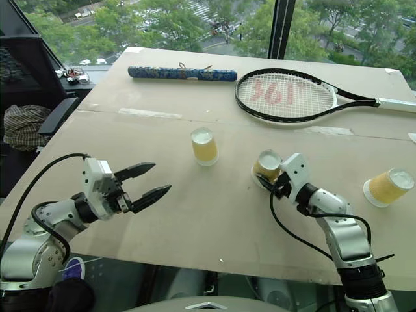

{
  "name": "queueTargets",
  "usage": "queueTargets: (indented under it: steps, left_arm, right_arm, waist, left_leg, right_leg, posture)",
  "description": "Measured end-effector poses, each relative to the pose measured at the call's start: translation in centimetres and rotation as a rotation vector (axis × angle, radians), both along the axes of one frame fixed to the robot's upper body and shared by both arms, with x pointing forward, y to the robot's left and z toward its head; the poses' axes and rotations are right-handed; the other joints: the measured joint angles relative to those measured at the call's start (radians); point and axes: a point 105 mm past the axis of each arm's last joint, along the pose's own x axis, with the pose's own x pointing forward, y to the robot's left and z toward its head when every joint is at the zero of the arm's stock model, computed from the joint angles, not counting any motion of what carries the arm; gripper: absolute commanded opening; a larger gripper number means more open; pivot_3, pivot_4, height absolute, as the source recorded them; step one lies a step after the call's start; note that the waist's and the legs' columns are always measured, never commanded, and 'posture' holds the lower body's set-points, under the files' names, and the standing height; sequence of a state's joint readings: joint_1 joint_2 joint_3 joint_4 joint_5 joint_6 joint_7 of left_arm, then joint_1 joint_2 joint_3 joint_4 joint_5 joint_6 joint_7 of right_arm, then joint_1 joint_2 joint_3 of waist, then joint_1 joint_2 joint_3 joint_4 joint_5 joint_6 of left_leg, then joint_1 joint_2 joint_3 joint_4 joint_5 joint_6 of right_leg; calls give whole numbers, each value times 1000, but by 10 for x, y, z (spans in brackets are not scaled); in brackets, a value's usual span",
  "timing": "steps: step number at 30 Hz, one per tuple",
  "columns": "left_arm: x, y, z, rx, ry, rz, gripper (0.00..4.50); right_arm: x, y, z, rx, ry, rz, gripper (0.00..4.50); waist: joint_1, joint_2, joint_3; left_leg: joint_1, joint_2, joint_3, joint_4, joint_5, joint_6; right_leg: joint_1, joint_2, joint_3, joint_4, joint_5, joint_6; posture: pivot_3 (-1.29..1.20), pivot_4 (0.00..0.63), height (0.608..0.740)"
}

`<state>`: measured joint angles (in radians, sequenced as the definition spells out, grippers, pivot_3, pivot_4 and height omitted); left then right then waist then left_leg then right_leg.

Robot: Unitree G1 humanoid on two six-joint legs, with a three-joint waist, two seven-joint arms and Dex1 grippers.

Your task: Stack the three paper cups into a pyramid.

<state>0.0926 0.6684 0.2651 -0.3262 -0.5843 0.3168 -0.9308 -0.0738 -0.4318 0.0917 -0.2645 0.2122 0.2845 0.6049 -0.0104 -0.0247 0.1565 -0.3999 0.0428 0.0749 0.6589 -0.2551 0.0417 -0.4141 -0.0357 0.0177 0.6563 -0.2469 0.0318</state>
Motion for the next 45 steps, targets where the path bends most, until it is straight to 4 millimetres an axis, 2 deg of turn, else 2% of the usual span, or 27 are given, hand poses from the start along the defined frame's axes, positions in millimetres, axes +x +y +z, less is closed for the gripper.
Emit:
queueTargets:
  steps: [1, 3, 5, 7, 10, 12, 14, 18, 21, 23, 24, 26, 27, 33, 37, 45]
  left_arm:
    - [8, 3, 2, 9, -11, 13, 4500]
    - [15, 5, 6, 23, -24, 20, 4500]
    - [23, 3, 8, 33, -32, 11, 4500]
    - [32, 1, 8, 44, -27, -3, 4500]
    - [53, -8, 8, 60, -20, -27, 4500]
    - [74, -20, 10, 59, -16, -44, 4500]
    - [89, -31, 5, 74, 0, -69, 4500]
    - [111, -57, -1, 71, 20, -142, 4500]
    - [124, -76, -3, 73, 28, -199, 4500]
    - [131, -83, -6, 100, 25, -223, 3911]
    - [132, -84, -7, 108, 27, -231, 3701]
    - [133, -85, -8, 114, 19, -259, 2927]
    - [131, -85, -9, 113, 19, -281, 2720]
    - [105, -105, -6, 35, 45, -474, 2720]
    - [102, -118, -4, 25, 28, -500, 2720]
    - [94, -144, -17, 54, 20, -558, 2720]
  right_arm:
    - [-9, 2, -16, -43, 41, 29, 4460]
    - [-12, -3, -20, -69, 46, 20, 4460]
    - [-13, -12, -11, -86, 6, -2, 4460]
    - [-17, -21, 8, -78, -51, -8, 4460]
    - [-39, -28, 32, -56, -88, 79, 4460]
    - [-59, -28, 37, -44, -68, 154, 4460]
    - [-71, -30, 39, -39, -51, 186, 4460]
    - [-81, -36, 39, -13, -35, 161, 4460]
    - [-89, -34, 47, 9, -63, 150, 4460]
    - [-95, -35, 48, 6, -66, 136, 4500]
    - [-96, -35, 48, 6, -66, 128, 4500]
    - [-99, -38, 49, 11, -68, 103, 4500]
    - [-100, -39, 49, 15, -67, 92, 4500]
    - [-107, -42, 49, 48, -63, 30, 4500]
    - [-107, -42, 51, 47, -77, -4, 4500]
    - [-112, -42, 49, 38, -67, -36, 4500]
  waist:
    - [3, -1, 0]
    - [1, 0, 1]
    - [1, 0, 1]
    - [2, 0, 1]
    - [12, -1, 1]
    - [26, -1, 1]
    - [24, -3, 0]
    - [22, -4, 1]
    - [19, -4, 1]
    - [19, -4, 1]
    - [18, -4, 1]
    - [17, -4, 1]
    - [18, -4, 1]
    - [22, -4, 1]
    - [24, -4, 1]
    - [24, -4, 1]
  left_leg:
    - [0, 0, -1, 0, 0, 0]
    - [0, -1, 0, 0, 0, 0]
    - [0, -1, 0, 1, 0, 0]
    - [0, -1, 0, 0, 0, 0]
    - [0, -2, -2, 0, 0, 0]
    - [0, -3, -3, 1, 0, 0]
    - [0, -3, -3, 1, 0, 0]
    - [-2, -4, -3, 5, 0, 0]
    - [-2, -4, -3, 6, 0, 1]
    - [-3, -4, -3, 7, 0, 1]
    - [-3, -4, -3, 7, 0, 1]
    - [-3, -4, -4, 7, 0, 1]
    - [-3, -3, -4, 7, 0, 1]
    - [-4, -2, -4, 9, 0, 1]
    - [-5, -2, -5, 10, 0, 1]
    - [-7, -3, -6, 10, 0, 1]
  right_leg:
    - [0, 0, -1, 0, 0, 0]
    - [0, 0, 0, 0, 0, 0]
    - [0, -1, 0, 1, 0, 0]
    - [0, 0, 0, 1, 0, 0]
    - [1, 1, -2, 1, 2, 4]
    - [2, 2, -2, 1, 2, 4]
    - [2, 2, -1, 0, 2, 4]
    - [2, 3, -2, 1, 2, 4]
    - [2, 4, -1, 1, 2, 5]
    - [2, 5, -2, 1, 2, 5]
    - [2, 5, -1, 1, 2, 5]
    - [2, 5, -2, 1, 2, 5]
    - [2, 5, -2, 1, 2, 5]
    - [2, 3, -2, 2, 2, 4]
    - [2, 3, -2, 2, 2, 4]
    - [1, 4, -3, 1, 2, 5]
  posture:
    - [0, 150, 740]
    - [0, 150, 740]
    - [0, 150, 740]
    - [0, 150, 740]
    - [0, 150, 740]
    - [0, 150, 740]
    - [0, 150, 740]
    - [0, 150, 740]
    - [0, 150, 740]
    - [0, 150, 740]
    - [0, 150, 740]
    - [0, 150, 740]
    - [0, 150, 740]
    - [0, 150, 740]
    - [0, 150, 740]
    - [0, 150, 740]
